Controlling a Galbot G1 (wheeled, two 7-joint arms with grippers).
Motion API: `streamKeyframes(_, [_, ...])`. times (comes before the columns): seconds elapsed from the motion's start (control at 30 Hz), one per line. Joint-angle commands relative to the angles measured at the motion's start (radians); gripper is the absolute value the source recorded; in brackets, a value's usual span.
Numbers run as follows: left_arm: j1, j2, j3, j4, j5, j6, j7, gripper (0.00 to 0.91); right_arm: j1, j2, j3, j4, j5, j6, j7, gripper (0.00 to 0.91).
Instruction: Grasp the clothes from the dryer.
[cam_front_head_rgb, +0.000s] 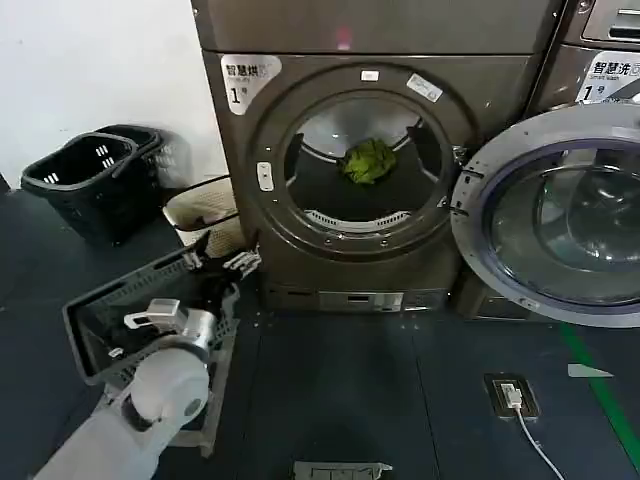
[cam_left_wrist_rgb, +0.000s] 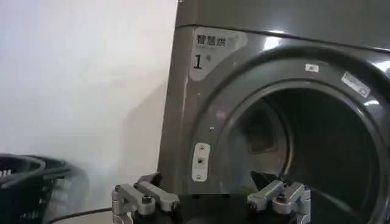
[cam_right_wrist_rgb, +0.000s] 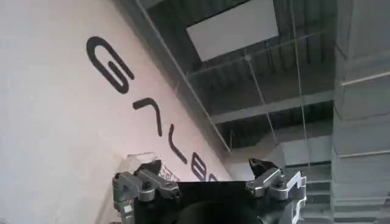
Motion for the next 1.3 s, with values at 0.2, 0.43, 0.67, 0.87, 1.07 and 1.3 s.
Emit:
streamKeyframes(0.2, [-0.007,0.000,0.001,-0.001,0.003,0.001,0.000,0.907,-0.001,0.002,0.003,0.001,0.002,0.002,-0.002,0.907])
streamKeyframes(0.43, [-0.007,0.000,0.002,0.001,0.002,0.001,0.000,0.907,-0.001,0.001,0.003,-0.001,0.002,0.002,-0.002,0.907])
streamKeyframes(0.67, [-0.016,-0.005,0.010,0.008,0.002,0.001,0.000,0.907,0.001,0.002,0.002,-0.004,0.001,0.004,-0.005,0.907])
streamKeyframes(0.87, [-0.022,-0.006,0.015,0.013,0.003,0.002,0.000,0.907,0.004,0.002,-0.002,-0.005,0.001,0.007,-0.006,0.907])
streamKeyframes(1.07, [-0.023,-0.007,0.018,0.015,0.004,0.002,0.000,0.907,0.004,0.002,-0.003,-0.004,0.002,0.008,-0.007,0.907])
streamKeyframes(1.3, [-0.025,-0.005,0.020,0.013,0.002,0.003,0.000,0.907,0.002,0.003,-0.002,-0.001,0.002,0.008,-0.006,0.907])
